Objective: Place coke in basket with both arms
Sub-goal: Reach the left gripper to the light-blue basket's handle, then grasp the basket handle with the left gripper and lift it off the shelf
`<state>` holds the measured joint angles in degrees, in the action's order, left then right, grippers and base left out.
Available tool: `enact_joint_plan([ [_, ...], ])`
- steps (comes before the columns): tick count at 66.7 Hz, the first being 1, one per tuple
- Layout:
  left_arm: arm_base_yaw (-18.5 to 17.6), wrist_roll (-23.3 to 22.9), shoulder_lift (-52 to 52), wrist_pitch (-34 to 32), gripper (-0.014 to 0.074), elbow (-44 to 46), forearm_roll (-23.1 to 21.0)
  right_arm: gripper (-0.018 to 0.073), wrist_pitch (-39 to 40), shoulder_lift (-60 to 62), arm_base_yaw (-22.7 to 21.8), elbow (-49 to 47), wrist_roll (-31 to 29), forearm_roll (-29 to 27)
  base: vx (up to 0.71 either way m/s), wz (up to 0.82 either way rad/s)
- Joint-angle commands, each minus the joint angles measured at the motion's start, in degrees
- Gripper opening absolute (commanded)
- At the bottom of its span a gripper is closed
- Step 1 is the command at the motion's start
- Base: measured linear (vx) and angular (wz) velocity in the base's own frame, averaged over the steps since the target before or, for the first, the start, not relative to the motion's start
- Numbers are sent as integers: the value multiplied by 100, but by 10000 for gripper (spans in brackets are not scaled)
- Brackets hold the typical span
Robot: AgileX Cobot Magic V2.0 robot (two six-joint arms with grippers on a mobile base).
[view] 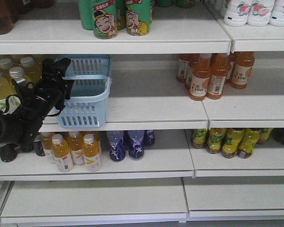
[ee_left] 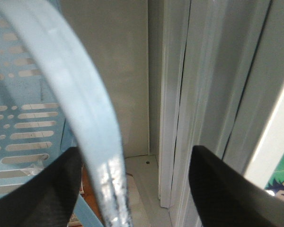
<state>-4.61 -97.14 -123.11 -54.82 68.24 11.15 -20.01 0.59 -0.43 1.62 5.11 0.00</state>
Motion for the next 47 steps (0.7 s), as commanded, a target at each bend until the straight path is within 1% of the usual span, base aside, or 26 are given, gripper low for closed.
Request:
enact_joint_plan([
  [1, -16, -93, 244, -156, 430, 140, -69, -4, 394, 105, -42, 61, -48, 43, 0, 0],
  [10, -16, -93, 244, -71, 321, 140, -25, -4, 401, 105, -42, 61, -48, 43, 0, 0],
  [15, -16, -93, 244, -132, 234, 140, -5, -4, 401, 105, -42, 61, -48, 43, 0, 0],
  [16, -16, -93, 244, -155, 205, 140, 10, -4, 401, 105, -42, 61, -48, 43, 0, 0],
  [21, -16, -93, 244, -215, 109, 140, 178, -4, 401, 105, -42, 61, -48, 43, 0, 0],
  [27, -16, -87, 244, -325, -8, 140, 634, -4, 401, 105, -42, 61, -48, 43, 0, 0],
  [36, -16, -145, 244, -723, -9, 140, 1589, -4, 401, 105, -42, 61, -48, 43, 0, 0],
  [37, -16, -169, 244, -795, -9, 140, 1748, -4, 401, 105, -42, 61, -48, 43, 0, 0],
  [42, -16, -430, 244, -1218, -8, 140, 2320, -4, 401, 105, -42, 61, -48, 43, 0, 0],
  [47, -16, -836, 244, -1646, -8, 140, 3061, -4, 401, 105, -42, 61, -48, 43, 0, 0],
])
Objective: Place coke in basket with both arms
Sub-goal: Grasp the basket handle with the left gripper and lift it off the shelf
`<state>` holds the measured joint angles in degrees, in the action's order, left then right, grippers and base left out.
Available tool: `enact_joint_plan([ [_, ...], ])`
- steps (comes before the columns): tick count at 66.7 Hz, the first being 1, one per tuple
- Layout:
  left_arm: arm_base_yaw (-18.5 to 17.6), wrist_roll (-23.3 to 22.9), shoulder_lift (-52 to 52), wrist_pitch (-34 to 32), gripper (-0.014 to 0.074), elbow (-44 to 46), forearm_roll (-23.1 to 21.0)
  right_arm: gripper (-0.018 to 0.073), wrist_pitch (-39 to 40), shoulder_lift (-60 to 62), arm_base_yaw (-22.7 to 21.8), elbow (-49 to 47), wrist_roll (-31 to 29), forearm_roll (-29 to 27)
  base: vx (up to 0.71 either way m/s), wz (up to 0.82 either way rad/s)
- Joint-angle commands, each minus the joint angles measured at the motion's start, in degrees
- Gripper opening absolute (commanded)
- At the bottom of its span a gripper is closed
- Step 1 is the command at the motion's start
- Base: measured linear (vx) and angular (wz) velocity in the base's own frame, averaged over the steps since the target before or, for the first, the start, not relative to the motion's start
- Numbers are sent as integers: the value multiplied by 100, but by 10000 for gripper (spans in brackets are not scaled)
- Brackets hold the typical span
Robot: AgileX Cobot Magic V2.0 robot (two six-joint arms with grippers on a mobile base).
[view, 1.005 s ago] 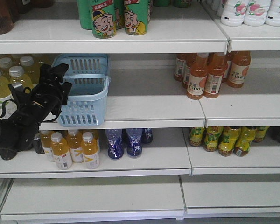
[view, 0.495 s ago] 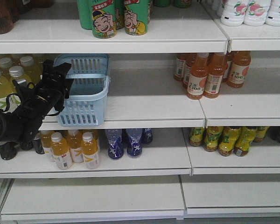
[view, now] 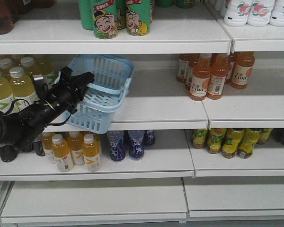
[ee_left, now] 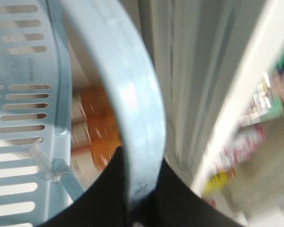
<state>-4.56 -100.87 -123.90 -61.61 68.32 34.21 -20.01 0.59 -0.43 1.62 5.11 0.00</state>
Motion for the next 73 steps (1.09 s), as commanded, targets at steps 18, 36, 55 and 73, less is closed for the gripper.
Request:
enact_joint_plan([
  [18, -127, -1822, 471, -1753, -8, 121, 3058, -4, 401, 105, -42, 61, -48, 43, 0, 0],
  [36, -815, -1817, 1686, -1748, -8, 121, 4169, -4, 388, 105, -42, 61, -48, 43, 0, 0],
  [55, -1492, -1817, 3125, -1748, -8, 121, 4845, -4, 383, 105, -42, 61, -48, 43, 0, 0],
  [73, -1968, -1817, 4104, -1748, -8, 121, 4934, -4, 383, 105, -42, 61, -48, 43, 0, 0],
])
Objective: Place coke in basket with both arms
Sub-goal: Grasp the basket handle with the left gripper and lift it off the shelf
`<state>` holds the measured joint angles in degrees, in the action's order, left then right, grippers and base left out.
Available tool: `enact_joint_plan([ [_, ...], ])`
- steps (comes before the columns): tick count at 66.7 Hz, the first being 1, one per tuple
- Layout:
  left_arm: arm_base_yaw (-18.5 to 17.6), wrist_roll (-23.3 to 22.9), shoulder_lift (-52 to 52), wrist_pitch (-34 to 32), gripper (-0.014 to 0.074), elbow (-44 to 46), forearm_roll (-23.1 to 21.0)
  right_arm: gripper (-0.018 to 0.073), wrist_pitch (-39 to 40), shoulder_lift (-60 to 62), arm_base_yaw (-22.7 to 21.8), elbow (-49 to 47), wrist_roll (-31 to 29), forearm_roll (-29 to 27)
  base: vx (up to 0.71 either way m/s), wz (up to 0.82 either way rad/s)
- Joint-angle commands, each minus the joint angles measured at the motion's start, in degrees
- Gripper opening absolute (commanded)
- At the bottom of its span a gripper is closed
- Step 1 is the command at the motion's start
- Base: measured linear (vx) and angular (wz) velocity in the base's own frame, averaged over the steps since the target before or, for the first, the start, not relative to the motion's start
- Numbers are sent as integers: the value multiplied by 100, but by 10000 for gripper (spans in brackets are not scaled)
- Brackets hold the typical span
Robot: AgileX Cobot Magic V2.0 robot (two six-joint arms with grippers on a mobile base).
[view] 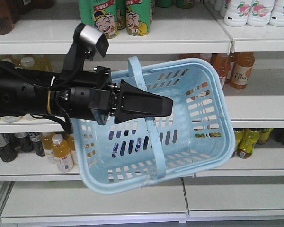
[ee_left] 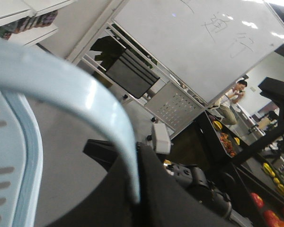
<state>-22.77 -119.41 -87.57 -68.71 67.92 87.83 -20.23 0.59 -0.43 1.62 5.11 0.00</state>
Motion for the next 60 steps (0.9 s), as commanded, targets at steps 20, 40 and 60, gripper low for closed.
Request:
enact_joint_plan([
  [20, -607, 41, 1220, -1038, -8, -921, -951, -4, 405, 105, -42, 61, -48, 43, 0, 0],
  [40, -600, 41, 1388, -1036, -8, -1182, -1672, -4, 405, 105, -42, 61, -48, 43, 0, 0],
  [60, -793, 41, 1594, -1036, -8, -1146, -2163, -4, 405, 105, -42, 61, -48, 43, 0, 0],
])
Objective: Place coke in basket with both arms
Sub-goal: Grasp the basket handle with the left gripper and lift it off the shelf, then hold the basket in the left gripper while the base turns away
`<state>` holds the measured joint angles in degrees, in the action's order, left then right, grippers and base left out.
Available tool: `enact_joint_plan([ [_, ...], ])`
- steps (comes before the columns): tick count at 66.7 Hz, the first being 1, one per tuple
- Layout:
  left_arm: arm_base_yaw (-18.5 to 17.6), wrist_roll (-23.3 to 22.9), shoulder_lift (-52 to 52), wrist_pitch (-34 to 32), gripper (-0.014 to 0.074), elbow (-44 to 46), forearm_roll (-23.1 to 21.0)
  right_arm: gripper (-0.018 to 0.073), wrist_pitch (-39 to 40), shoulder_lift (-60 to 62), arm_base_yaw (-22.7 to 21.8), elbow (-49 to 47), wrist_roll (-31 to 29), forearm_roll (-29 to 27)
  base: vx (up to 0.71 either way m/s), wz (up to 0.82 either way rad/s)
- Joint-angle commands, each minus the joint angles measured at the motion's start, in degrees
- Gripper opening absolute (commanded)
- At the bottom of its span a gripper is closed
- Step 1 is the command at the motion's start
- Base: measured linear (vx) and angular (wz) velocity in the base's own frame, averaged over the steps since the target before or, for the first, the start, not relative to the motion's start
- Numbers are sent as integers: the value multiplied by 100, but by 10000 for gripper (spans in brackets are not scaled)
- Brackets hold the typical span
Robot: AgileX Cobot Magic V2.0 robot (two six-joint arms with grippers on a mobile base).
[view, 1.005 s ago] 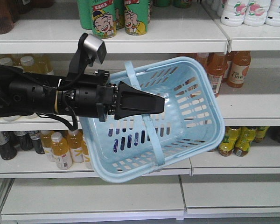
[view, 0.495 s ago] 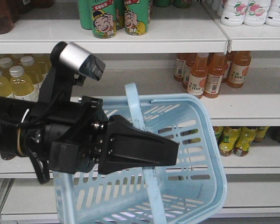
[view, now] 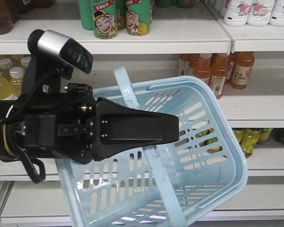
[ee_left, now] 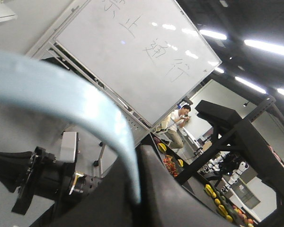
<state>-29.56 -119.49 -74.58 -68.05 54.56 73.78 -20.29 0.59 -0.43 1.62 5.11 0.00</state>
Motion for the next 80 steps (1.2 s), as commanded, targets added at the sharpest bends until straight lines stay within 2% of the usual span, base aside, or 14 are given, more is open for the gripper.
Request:
enact_joint_plan([
  [1, -128, 50, 311, -1102, -8, 190, -780, -4, 410, 105, -42, 61, -48, 43, 0, 0],
  [14, -341, 50, 480, -1102, -7, 190, -830, -4, 410, 105, -42, 61, -48, 43, 0, 0],
  [48, -341, 50, 510, -1102, -7, 190, -472, -4, 410, 105, -42, 61, -48, 43, 0, 0],
  [80, -341, 50, 510, -1102, -7, 190, -466, -4, 403, 105, -42, 61, -48, 43, 0, 0],
])
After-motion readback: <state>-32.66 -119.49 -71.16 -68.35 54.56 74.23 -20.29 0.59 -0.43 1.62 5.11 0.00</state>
